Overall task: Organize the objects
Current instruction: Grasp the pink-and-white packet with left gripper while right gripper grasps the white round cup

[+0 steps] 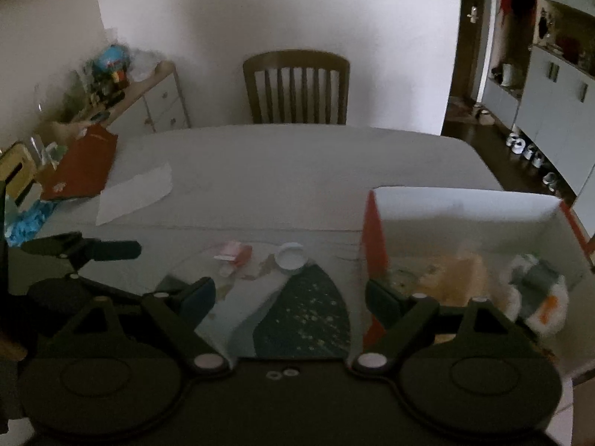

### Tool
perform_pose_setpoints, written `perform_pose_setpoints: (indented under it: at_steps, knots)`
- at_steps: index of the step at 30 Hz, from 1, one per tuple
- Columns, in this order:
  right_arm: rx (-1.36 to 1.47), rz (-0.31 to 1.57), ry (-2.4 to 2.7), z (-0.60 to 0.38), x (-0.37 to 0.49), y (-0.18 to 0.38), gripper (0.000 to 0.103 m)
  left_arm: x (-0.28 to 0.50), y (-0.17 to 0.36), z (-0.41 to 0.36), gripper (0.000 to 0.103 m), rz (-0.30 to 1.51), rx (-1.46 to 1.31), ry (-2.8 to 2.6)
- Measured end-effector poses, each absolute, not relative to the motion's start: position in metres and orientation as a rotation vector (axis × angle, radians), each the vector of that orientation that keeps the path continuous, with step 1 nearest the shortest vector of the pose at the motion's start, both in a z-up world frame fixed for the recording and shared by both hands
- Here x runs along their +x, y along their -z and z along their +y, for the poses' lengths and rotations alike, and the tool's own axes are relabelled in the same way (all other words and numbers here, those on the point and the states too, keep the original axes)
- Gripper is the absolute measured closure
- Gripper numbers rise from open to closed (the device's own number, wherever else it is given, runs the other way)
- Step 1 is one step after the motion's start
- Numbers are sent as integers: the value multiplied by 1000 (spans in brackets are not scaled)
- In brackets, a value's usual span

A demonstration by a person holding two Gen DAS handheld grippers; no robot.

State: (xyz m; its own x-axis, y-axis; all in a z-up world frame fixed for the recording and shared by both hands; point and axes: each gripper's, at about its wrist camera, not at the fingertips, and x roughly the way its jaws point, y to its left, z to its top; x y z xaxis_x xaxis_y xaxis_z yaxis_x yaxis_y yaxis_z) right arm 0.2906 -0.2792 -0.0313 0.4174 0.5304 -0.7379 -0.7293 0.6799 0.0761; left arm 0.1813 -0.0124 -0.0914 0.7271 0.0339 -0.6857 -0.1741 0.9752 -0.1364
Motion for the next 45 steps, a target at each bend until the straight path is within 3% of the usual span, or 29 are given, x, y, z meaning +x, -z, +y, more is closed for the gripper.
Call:
perform_pose_setpoints:
  at_steps: [8,22,30,33,38,43,45]
  knots:
    - [-300,854,-788,-243,307,57,19,202,121,0,0,759,-102,-123]
    - [-389,919,-767,-203,335,104,40,237,162,9,0,767,-64,-111]
    - [-397,947,-737,-193,348,125,44,247,175,10,3,786,-69,-157]
    - [-386,953,-739,-194,351,128,48,246,175,6,14,772,-52,-157]
    - [-376,956,-753,-193,353,131,54,246,170,2,46,755,-39,-140]
    - [-377,984,-747,-191,358,136,61,247,166,0,68,754,-30,-126]
    - [-386,975,-748,-187,356,136,61,248,166,1,71,756,-32,-123]
